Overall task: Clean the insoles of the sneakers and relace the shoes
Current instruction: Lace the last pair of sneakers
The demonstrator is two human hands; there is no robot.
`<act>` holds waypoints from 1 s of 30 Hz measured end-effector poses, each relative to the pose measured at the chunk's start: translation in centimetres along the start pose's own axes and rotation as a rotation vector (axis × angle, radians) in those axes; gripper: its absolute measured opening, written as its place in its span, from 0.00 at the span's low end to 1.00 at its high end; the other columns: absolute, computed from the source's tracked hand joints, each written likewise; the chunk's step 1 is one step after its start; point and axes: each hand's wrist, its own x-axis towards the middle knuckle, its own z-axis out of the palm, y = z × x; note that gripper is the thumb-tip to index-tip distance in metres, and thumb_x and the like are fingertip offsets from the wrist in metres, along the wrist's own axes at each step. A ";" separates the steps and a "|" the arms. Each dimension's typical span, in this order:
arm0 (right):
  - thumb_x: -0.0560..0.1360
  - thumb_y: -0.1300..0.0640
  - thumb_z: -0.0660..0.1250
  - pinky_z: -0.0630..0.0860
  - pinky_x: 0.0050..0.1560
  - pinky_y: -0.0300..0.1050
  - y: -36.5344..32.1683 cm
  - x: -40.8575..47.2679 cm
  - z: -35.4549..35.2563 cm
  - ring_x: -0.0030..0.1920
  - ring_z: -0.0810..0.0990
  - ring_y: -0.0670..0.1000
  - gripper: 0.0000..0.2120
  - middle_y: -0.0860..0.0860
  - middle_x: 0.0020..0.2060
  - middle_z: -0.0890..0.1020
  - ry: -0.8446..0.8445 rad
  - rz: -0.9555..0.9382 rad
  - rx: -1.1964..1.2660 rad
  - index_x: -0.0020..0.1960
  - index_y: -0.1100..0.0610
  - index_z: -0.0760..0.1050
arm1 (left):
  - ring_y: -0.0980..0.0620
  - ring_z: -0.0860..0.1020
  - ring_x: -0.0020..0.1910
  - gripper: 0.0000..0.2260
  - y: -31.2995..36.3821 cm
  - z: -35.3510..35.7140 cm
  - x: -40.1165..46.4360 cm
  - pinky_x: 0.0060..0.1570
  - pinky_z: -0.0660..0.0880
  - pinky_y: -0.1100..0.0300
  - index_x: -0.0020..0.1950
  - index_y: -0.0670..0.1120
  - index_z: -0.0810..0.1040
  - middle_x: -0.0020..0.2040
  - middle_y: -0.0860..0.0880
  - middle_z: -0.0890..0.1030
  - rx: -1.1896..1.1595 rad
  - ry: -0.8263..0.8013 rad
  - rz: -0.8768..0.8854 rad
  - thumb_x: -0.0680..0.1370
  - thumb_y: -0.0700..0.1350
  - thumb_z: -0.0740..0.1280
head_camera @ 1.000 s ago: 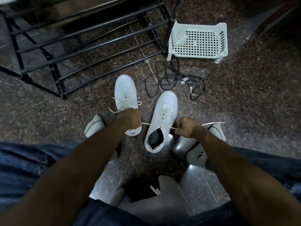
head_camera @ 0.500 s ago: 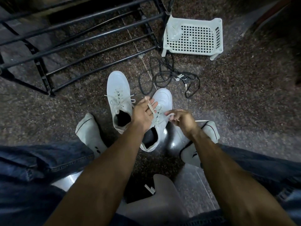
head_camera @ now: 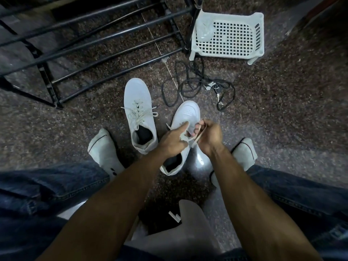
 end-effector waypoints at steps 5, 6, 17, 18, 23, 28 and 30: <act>0.79 0.57 0.56 0.73 0.61 0.50 -0.7 -0.4 1.6 0.48 0.81 0.54 0.14 0.57 0.42 0.83 -0.077 0.031 0.167 0.39 0.60 0.75 | 0.48 0.80 0.51 0.16 0.5 0.6 -0.4 0.52 0.76 0.53 0.52 0.55 0.78 0.50 0.49 0.83 0.127 -0.071 0.011 0.68 0.58 0.67; 0.80 0.57 0.56 0.73 0.60 0.49 -0.7 -0.4 1.8 0.51 0.81 0.53 0.14 0.56 0.45 0.83 -0.086 0.016 0.161 0.42 0.60 0.76 | 0.49 0.81 0.47 0.13 0.6 0.7 -0.2 0.50 0.76 0.53 0.45 0.54 0.79 0.45 0.49 0.84 0.038 -0.050 -0.030 0.67 0.59 0.64; 0.74 0.74 0.66 0.80 0.40 0.38 2.3 0.8 -1.9 0.34 0.80 0.40 0.09 0.51 0.37 0.81 -0.165 -0.405 -0.873 0.42 0.62 0.78 | 0.50 0.74 0.31 0.08 0.8 -0.3 0.5 0.28 0.69 0.61 0.45 0.43 0.76 0.34 0.45 0.77 -0.542 0.038 -0.282 0.81 0.43 0.60; 0.73 0.72 0.68 0.80 0.38 0.38 2.1 0.9 -2.0 0.32 0.80 0.39 0.09 0.49 0.35 0.81 -0.117 -0.431 -0.918 0.39 0.60 0.78 | 0.50 0.74 0.31 0.09 0.8 -0.3 0.4 0.28 0.68 0.62 0.43 0.44 0.77 0.34 0.45 0.77 -0.580 0.050 -0.288 0.81 0.42 0.60; 0.76 0.70 0.63 0.78 0.27 0.39 0.4 -0.9 -3.5 0.24 0.75 0.43 0.11 0.46 0.25 0.79 -0.203 -0.131 -1.077 0.46 0.58 0.81 | 0.52 0.76 0.39 0.07 0.1 -0.2 0.0 0.32 0.68 0.61 0.45 0.42 0.82 0.44 0.49 0.80 -0.628 0.107 -0.260 0.77 0.41 0.65; 0.70 0.73 0.56 0.78 0.28 0.43 0.8 -1.6 -3.0 0.26 0.71 0.52 0.30 0.54 0.28 0.73 -0.350 0.064 -1.274 0.58 0.41 0.75 | 0.48 0.77 0.45 0.10 -0.2 0.0 0.0 0.33 0.71 0.60 0.39 0.47 0.84 0.48 0.48 0.81 -0.785 0.111 -0.299 0.77 0.40 0.66; 0.71 0.69 0.57 0.78 0.31 0.44 1.4 -1.7 -2.3 0.29 0.73 0.51 0.29 0.52 0.29 0.74 -0.367 0.049 -1.346 0.60 0.39 0.71 | 0.45 0.78 0.46 0.10 0.0 -0.1 0.0 0.38 0.74 0.56 0.39 0.47 0.84 0.46 0.45 0.82 -0.779 0.111 -0.303 0.77 0.40 0.66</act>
